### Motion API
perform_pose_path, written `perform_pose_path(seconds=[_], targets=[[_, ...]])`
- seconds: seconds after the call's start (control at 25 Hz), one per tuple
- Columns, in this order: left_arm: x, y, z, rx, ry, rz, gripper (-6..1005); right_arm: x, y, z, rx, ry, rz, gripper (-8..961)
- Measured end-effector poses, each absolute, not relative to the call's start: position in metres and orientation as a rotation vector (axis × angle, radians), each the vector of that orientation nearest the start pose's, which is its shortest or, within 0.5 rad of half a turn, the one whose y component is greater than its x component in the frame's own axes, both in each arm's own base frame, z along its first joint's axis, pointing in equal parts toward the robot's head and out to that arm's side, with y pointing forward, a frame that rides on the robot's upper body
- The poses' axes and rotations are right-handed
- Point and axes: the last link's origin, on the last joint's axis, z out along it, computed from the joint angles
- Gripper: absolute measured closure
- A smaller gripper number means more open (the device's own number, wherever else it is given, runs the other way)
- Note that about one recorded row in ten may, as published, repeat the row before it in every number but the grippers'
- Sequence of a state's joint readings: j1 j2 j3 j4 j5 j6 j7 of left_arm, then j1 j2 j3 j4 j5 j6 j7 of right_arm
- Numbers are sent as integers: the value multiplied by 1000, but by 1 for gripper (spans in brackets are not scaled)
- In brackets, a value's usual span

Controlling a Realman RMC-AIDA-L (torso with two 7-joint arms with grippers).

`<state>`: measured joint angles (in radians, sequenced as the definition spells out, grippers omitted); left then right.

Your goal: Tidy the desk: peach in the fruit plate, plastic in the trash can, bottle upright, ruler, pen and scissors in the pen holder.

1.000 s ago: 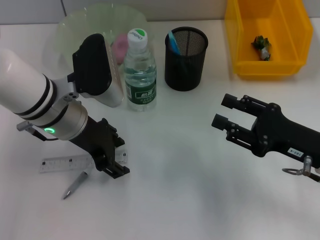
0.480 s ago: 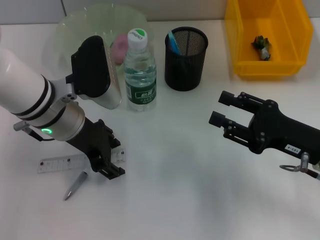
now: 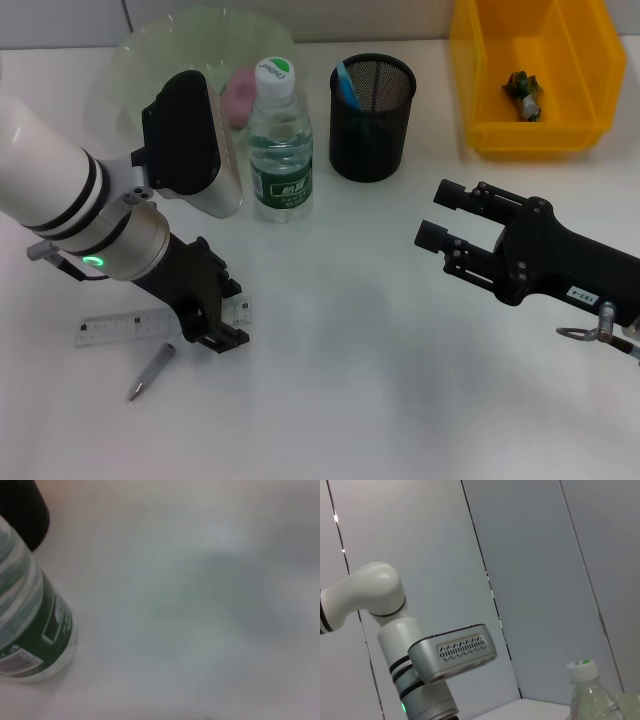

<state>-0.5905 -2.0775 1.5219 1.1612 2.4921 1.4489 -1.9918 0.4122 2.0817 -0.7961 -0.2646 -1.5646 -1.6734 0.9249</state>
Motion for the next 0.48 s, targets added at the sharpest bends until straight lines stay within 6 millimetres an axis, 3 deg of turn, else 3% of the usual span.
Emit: perform_pose_path(seconds=[0.24,0.48], targets=[[-202,338,-47,-2965,-221,632,387,271,268,-34,-2478,522,1208,349],[-202,338,-47,-2964,-218,631,524,271,268,-34,-2475,523,1207,349]])
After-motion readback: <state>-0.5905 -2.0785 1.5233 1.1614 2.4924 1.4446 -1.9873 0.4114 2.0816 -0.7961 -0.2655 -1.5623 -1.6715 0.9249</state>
